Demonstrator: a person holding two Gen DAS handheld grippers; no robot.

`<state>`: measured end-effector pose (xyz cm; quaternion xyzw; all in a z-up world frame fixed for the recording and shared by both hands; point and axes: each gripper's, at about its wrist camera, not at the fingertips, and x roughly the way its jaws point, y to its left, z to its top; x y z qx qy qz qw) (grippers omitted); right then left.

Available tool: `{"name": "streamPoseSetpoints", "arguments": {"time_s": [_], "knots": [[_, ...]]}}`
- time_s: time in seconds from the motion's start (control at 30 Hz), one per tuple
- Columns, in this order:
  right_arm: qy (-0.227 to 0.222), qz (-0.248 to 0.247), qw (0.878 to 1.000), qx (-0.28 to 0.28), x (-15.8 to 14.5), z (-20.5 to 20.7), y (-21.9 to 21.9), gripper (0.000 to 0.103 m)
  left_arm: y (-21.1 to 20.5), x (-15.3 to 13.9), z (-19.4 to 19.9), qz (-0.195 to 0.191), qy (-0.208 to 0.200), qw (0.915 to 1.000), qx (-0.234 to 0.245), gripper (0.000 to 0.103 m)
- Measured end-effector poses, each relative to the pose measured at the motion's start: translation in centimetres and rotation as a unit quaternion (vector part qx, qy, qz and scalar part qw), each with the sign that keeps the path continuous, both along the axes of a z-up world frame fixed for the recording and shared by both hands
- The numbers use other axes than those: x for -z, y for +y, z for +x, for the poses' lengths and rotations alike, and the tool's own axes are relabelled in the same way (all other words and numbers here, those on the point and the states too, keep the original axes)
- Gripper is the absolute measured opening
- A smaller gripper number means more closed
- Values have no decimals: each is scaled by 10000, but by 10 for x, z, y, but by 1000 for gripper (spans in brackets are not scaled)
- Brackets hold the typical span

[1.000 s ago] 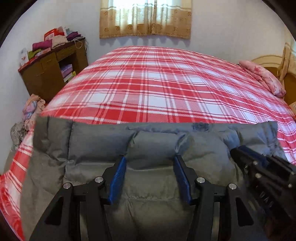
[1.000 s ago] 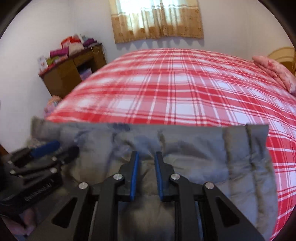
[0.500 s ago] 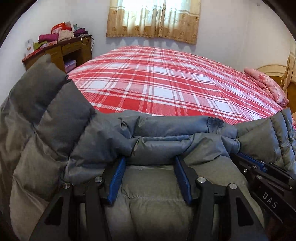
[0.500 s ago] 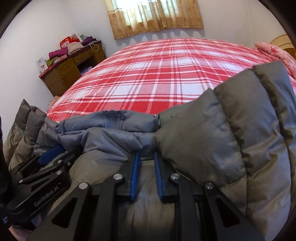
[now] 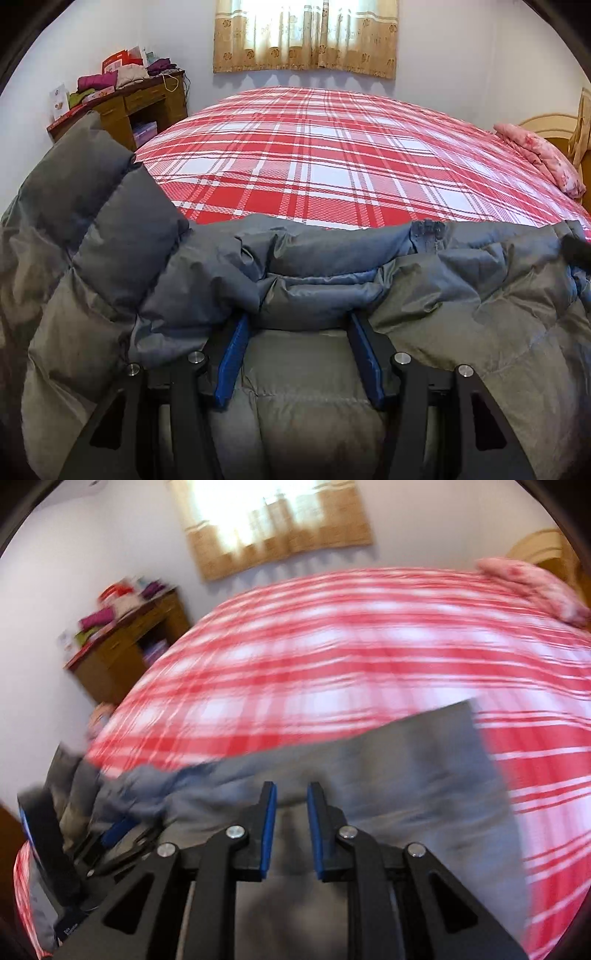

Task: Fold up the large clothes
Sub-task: 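Grasp the folded edge of the grey jacket with both grippers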

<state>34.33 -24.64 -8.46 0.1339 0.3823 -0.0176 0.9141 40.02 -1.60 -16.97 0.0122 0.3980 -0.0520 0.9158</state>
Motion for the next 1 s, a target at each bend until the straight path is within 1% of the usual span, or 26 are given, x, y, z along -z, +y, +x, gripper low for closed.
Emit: {"name": "streamPoseSetpoints", "arguments": {"time_s": [0.07,0.1,0.13,0.2,0.27,0.37,0.43,0.47,0.5,0.53,0.6,0.67,0.7,0.73,0.77,0.8,0.83,0.87,0.93,1.0], "knots": [[134,-237,9993,259,6,1,-17,21,0,0,0,14,-5,10000,-2,56],[317,-368,9981,386,18,3,-26,21,0,0,0,15,-8,10000,-1,56],[407,-320,9977,429,30,4,-31,18,0,0,0,18,-9,10000,-2,56],[328,-103,9985,431,45,1,-35,18,0,0,0,36,-8,10000,4,56],[146,-169,9988,439,53,-2,-31,18,1,-1,0,-15,14,10000,34,56],[186,-292,9985,435,58,0,-29,18,12,-8,-2,-369,161,9990,212,56],[174,-302,9985,430,60,0,-31,18,25,-17,-5,-736,291,9965,259,56],[160,-282,9985,431,60,-1,-32,18,34,-23,-6,-850,349,9955,240,56],[146,-258,9986,432,61,-2,-33,18,39,-28,-8,-886,368,9951,253,56],[144,-257,9986,431,60,1,-32,18,46,-36,-9,-876,343,9952,271,56],[139,-265,9986,427,61,-1,-32,18,63,-53,-13,-674,82,9975,175,56],[127,-249,9987,426,61,-2,-34,18,82,-61,-11,-456,-162,9987,-130,56],[128,-250,9987,423,61,-2,-33,18,91,-61,-8,-428,-189,9984,-309,56],[119,-224,9988,421,61,-2,-34,18,104,-57,-3,-470,-145,9971,-573,56],[115,-211,9988,418,61,-2,-34,18,113,-51,1,-532,-94,9960,-717,56],[113,-197,9989,414,61,-2,-34,18,118,-43,4,-512,-55,9953,-824,56],[108,-178,9989,411,61,-2,-34,18,120,-33,6,-379,-31,9950,-921,56],[100,-155,9990,408,61,-2,-35,18,121,-25,6,-324,-17,9950,-940,56],[91,-116,9991,403,61,-2,-35,18,123,-10,6,-431,-45,9947,-937,59],[77,-58,9992,400,61,-2,-36,18,125,-4,8,-459,-11,9940,-988,63]]}}
